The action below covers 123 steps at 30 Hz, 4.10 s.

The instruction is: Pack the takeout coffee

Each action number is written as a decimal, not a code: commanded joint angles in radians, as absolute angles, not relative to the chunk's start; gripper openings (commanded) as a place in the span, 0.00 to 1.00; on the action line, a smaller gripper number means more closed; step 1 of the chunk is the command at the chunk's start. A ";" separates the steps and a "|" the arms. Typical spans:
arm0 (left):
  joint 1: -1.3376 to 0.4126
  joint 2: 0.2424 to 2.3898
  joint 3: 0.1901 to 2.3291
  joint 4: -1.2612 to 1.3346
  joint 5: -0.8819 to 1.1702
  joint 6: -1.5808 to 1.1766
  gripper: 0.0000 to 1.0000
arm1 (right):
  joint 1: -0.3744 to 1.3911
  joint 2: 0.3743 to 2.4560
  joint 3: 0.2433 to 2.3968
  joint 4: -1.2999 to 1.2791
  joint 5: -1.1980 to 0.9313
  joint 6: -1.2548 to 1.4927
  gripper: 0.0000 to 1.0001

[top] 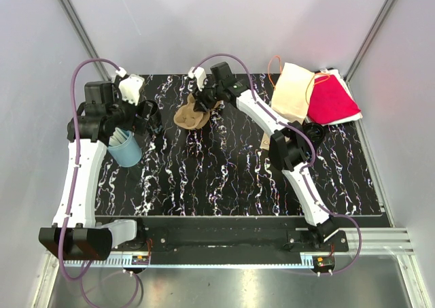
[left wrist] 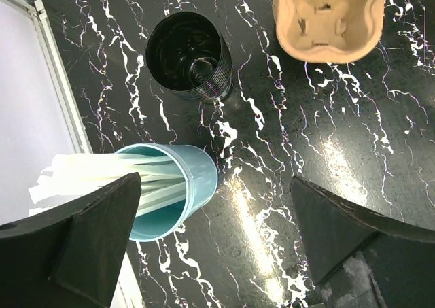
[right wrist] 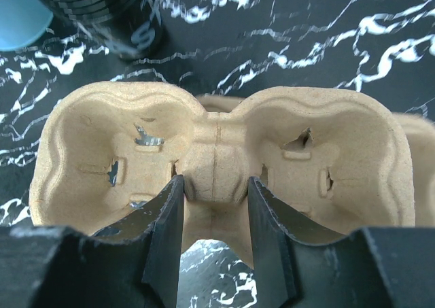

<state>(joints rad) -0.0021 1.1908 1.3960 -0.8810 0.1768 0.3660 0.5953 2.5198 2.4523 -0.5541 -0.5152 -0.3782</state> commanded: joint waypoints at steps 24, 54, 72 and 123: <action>-0.002 1.172 1.396 -0.834 0.204 0.354 0.99 | 0.612 2.465 2.444 -0.563 -0.512 -0.433 0.68; -0.002 1.181 1.397 -0.836 0.206 0.357 0.99 | 0.643 2.588 2.629 -0.719 -0.400 -0.494 0.67; -0.002 1.181 1.393 -0.835 0.207 0.357 0.99 | 0.657 2.605 2.649 -0.785 -0.377 -0.538 0.55; -0.002 1.131 1.401 -0.847 0.219 0.362 0.99 | 0.666 1.916 1.387 -0.479 -0.267 -0.440 0.45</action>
